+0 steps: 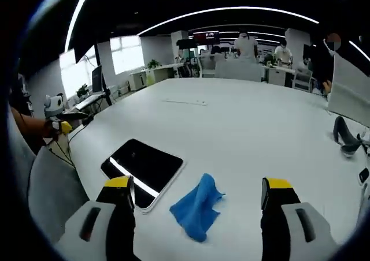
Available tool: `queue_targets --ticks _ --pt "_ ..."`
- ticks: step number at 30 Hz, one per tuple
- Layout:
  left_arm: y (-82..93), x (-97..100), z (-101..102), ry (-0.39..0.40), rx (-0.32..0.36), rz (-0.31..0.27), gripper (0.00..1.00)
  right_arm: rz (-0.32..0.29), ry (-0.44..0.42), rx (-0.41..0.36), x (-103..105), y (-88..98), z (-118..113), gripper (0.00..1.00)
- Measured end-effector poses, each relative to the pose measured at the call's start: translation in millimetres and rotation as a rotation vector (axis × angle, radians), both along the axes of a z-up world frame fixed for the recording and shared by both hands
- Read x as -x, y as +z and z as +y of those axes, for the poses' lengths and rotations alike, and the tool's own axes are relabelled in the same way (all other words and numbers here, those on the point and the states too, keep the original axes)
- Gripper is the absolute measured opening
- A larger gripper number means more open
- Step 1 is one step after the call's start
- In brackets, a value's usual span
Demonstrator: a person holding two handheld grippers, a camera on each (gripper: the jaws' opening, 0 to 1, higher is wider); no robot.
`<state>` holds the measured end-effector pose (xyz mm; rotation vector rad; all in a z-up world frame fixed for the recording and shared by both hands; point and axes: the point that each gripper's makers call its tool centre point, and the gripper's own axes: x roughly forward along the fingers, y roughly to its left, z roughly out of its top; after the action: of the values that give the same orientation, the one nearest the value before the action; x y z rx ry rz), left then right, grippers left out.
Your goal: Wipe the mirror surface with the cleaning cloth until all visible marks leave the cleaned area.
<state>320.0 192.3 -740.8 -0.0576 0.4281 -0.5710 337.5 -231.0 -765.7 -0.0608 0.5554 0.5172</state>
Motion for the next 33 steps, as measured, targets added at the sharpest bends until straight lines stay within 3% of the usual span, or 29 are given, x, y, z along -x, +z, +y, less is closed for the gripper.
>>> queue_targets --ticks 1,10,13,17,20,24,26,29,33 --pt "2.3 2.1 0.6 0.009 0.000 0.000 0.99 -0.002 0.000 -0.007 3.7 -1.3 -1.3 0.99" --pt "7.7 23.4 2.2 0.067 -0.042 -0.025 0.99 -0.031 0.043 -0.015 31.8 -6.3 -11.0 0.99" --pt "10.9 28.7 3.3 0.084 -0.053 -0.045 0.99 0.010 0.057 -0.036 38.3 -9.2 -11.9 0.99" --pt "5.8 29.7 8.3 0.116 -0.066 -0.037 0.99 0.029 0.061 -0.029 39.2 -11.0 -21.0 0.99" --pt "12.1 29.0 8.1 0.122 -0.070 -0.048 0.99 0.031 0.069 -0.039 39.2 -10.0 -23.2 0.99" --pt "10.9 25.7 8.8 0.100 -0.077 -0.049 0.99 0.006 0.061 -0.030 33.5 -7.4 -25.3 0.99" --pt "10.4 27.3 9.0 0.096 -0.068 -0.024 0.99 0.036 0.020 -0.059 32.9 -9.9 -25.7 0.99" --pt "12.2 27.3 7.1 0.076 -0.064 -0.033 0.99 0.034 -0.002 -0.031 31.5 -17.3 -23.4 0.99" --pt "-0.1 20.6 8.2 0.047 -0.081 -0.045 0.99 0.024 -0.004 -0.016 32.4 -26.1 -22.0 0.99"
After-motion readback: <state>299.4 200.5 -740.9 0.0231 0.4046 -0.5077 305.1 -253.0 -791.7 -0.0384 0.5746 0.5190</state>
